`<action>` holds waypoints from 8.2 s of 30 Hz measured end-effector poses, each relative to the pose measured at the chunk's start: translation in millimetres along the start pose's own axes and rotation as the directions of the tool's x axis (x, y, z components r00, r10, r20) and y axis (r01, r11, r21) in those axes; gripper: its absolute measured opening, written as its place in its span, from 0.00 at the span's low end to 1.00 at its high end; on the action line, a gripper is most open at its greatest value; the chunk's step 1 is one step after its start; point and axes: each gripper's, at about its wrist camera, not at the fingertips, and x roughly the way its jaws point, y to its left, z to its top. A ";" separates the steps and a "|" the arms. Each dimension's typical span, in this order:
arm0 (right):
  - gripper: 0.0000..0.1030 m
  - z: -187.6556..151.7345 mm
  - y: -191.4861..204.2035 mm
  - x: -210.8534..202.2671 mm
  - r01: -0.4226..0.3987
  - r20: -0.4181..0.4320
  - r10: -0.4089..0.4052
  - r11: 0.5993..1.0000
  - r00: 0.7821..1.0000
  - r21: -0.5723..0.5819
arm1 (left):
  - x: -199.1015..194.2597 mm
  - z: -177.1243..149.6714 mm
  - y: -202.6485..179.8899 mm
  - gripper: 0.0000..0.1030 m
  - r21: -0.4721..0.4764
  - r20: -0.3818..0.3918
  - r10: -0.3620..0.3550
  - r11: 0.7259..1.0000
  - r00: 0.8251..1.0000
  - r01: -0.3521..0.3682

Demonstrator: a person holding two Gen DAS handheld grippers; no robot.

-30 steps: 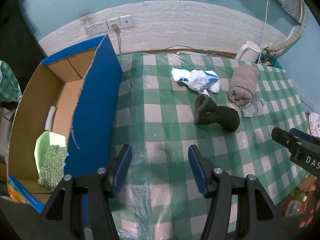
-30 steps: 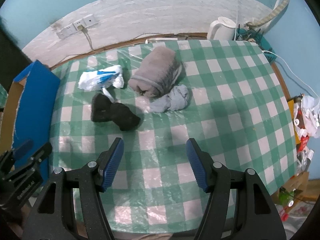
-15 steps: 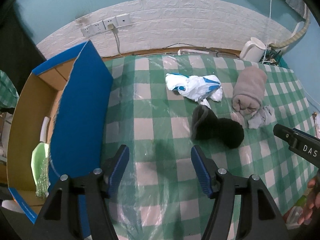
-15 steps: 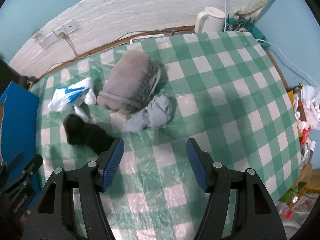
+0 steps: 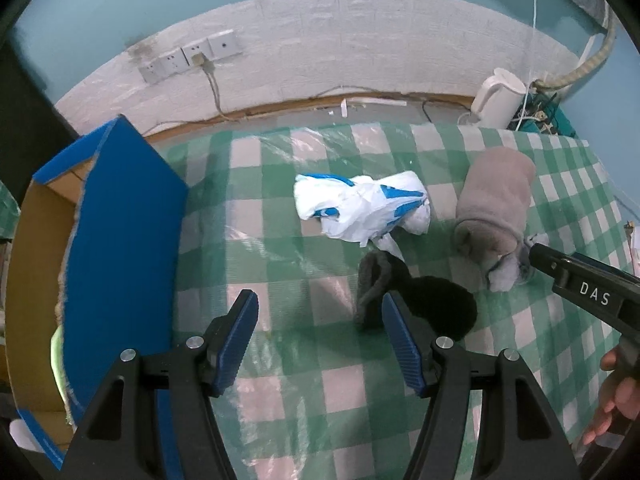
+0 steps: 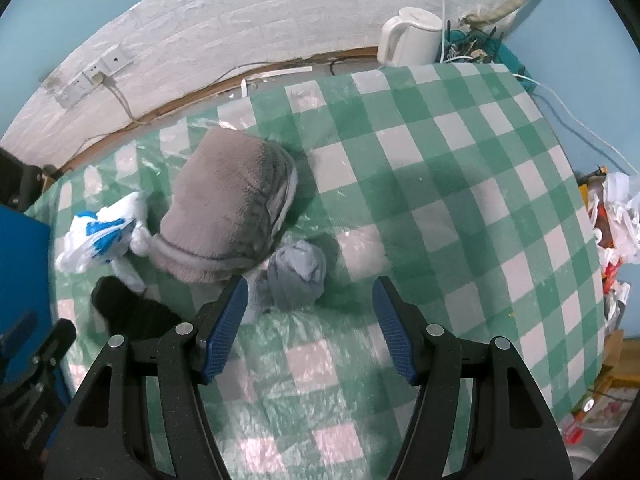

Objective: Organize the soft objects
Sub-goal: 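Grasp the grey sock with the right gripper while the left gripper grasps the black sock, then carry the black sock in the left gripper and grey sock in the right gripper into the box, then open the right gripper to drop the grey sock while the left gripper releases the black sock, then move both tools back from the box toward the white bag and grey towel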

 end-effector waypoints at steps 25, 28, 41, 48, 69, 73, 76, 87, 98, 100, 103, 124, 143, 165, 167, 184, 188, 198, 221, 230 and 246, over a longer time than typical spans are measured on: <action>0.64 -0.4 0.1 39.0 -0.014 -0.061 0.015 1.000 0.998 0.012 | 34.1 17.4 -36.0 0.64 0.004 -0.079 -0.003 1.000 0.997 0.003; 0.64 -1.3 5.0 38.0 -0.001 -0.052 -0.001 1.000 0.999 -0.026 | 39.1 16.5 -37.9 0.64 -0.002 -0.097 -0.007 1.000 0.995 0.007; 0.33 -8.1 0.3 29.7 -0.036 -0.047 0.035 0.999 0.998 -0.023 | 42.2 14.4 -53.3 0.69 0.037 -0.069 0.027 0.999 0.997 -0.024; 0.32 -19.9 -6.7 21.3 -0.073 -0.059 0.073 0.997 0.996 -0.003 | 40.9 8.9 -45.7 0.59 0.038 -0.065 -0.004 0.999 0.998 0.006; 0.32 -39.0 20.0 -8.1 -0.115 -0.032 0.112 0.990 0.993 -0.085 | 19.6 -32.7 -7.7 0.09 0.047 -0.084 -0.142 0.988 0.986 0.146; 0.32 -42.1 25.1 -15.5 -0.118 -0.022 0.116 0.988 0.993 -0.101 | 15.7 -38.4 6.5 0.09 0.016 -0.083 -0.157 0.987 0.984 0.159; 0.32 -42.3 30.5 -20.4 -0.124 -0.015 0.123 0.987 0.992 -0.106 | 12.9 -42.1 12.7 0.09 0.005 -0.075 -0.161 0.987 0.984 0.162; 0.32 -56.6 46.4 -48.6 -0.128 0.023 0.134 0.978 0.991 -0.164 | -9.5 -48.0 23.9 0.09 0.023 0.001 -0.148 0.989 0.989 0.147; 0.32 -60.3 56.5 -66.7 -0.146 0.042 0.156 0.972 0.987 -0.183 | -41.1 -42.0 31.8 0.09 0.048 0.093 -0.139 0.990 0.986 0.135; 0.32 -60.7 58.6 -69.3 -0.145 0.046 0.156 0.971 0.987 -0.188 | -45.6 -40.8 32.4 0.09 0.051 0.108 -0.126 0.991 0.986 0.121; 0.32 -60.5 61.3 -74.4 -0.140 0.056 0.154 0.971 0.987 -0.195 | -51.1 -39.9 36.6 0.09 0.045 0.117 -0.123 0.992 0.985 0.118; 0.32 -54.7 99.4 -112.7 -0.131 0.127 0.175 0.947 0.976 -0.294 | -90.8 -28.4 66.9 0.09 0.002 0.219 -0.073 0.997 0.973 0.075; 0.32 -53.3 152.1 -142.2 -0.153 0.159 0.230 0.908 0.960 -0.389 | -122.1 -22.8 108.4 0.09 -0.080 0.277 -0.059 0.993 0.959 0.084; 0.33 -69.0 243.2 -157.7 -0.192 0.133 0.303 0.828 0.944 -0.526 | -139.5 -41.5 185.4 0.09 -0.199 0.309 0.035 0.980 0.951 0.029; 0.33 -70.7 250.7 -157.2 -0.196 0.126 0.308 0.821 0.943 -0.537 | -140.8 -44.8 191.9 0.09 -0.208 0.310 0.045 0.978 0.950 0.022; 0.33 -93.0 310.6 -141.0 -0.233 0.050 0.333 0.752 0.942 -0.616 | -125.8 -61.1 237.8 0.09 -0.296 0.254 0.089 0.955 0.963 -0.010; 0.33 -94.8 316.9 -138.6 -0.242 0.036 0.335 0.746 0.942 -0.620 | -120.7 -66.8 246.1 0.09 -0.314 0.235 0.101 0.949 0.967 -0.023; 0.38 -103.6 329.5 -129.1 -0.228 0.016 0.309 0.734 0.951 -0.640 | -110.5 -74.8 259.3 0.15 -0.355 0.186 0.104 0.934 0.977 -0.032; 0.61 -88.5 304.0 -125.3 -0.204 0.045 0.278 0.795 0.960 -0.571 | -110.6 -71.8 256.1 0.36 -0.359 0.176 0.106 0.932 0.979 -0.036; 0.65 -83.3 286.0 -123.6 -0.178 0.061 0.250 0.822 0.966 -0.541 | -111.3 -69.5 246.8 0.38 -0.341 0.185 0.097 0.940 0.978 -0.029; 0.66 -73.3 238.2 -125.7 -0.149 0.090 0.215 0.872 0.972 -0.465 | -115.4 -61.0 214.1 0.56 -0.287 0.202 0.091 0.957 0.975 -0.030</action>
